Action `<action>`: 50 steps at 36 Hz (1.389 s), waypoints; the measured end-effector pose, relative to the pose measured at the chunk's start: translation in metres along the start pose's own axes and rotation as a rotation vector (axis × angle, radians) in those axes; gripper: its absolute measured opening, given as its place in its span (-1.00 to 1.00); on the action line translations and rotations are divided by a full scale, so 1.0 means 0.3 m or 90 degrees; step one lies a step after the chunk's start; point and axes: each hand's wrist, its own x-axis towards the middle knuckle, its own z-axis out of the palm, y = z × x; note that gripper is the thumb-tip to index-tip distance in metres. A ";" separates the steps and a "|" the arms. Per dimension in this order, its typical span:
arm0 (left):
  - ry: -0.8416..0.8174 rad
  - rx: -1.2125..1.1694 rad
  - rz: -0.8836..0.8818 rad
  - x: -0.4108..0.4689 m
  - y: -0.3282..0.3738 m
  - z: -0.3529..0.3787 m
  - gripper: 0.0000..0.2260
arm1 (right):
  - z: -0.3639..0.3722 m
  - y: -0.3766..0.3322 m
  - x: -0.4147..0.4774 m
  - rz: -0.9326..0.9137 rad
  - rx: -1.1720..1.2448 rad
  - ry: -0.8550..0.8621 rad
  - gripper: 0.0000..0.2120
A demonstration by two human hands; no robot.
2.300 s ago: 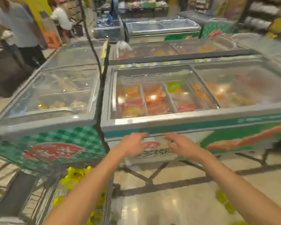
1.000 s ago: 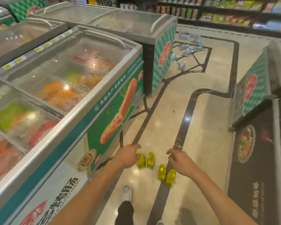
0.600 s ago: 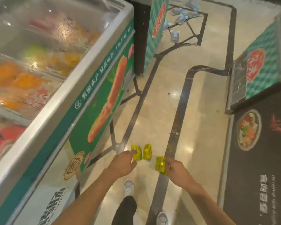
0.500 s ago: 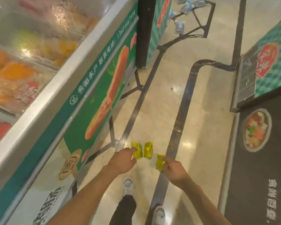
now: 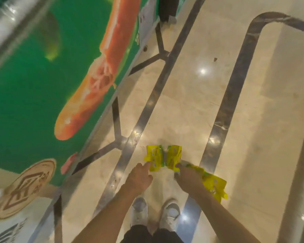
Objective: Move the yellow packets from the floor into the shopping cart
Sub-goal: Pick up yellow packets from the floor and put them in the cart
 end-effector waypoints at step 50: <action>0.334 0.071 0.221 -1.546 0.577 -1.304 -0.80 | -1.360 -0.538 -1.353 -0.118 0.116 0.317 -0.81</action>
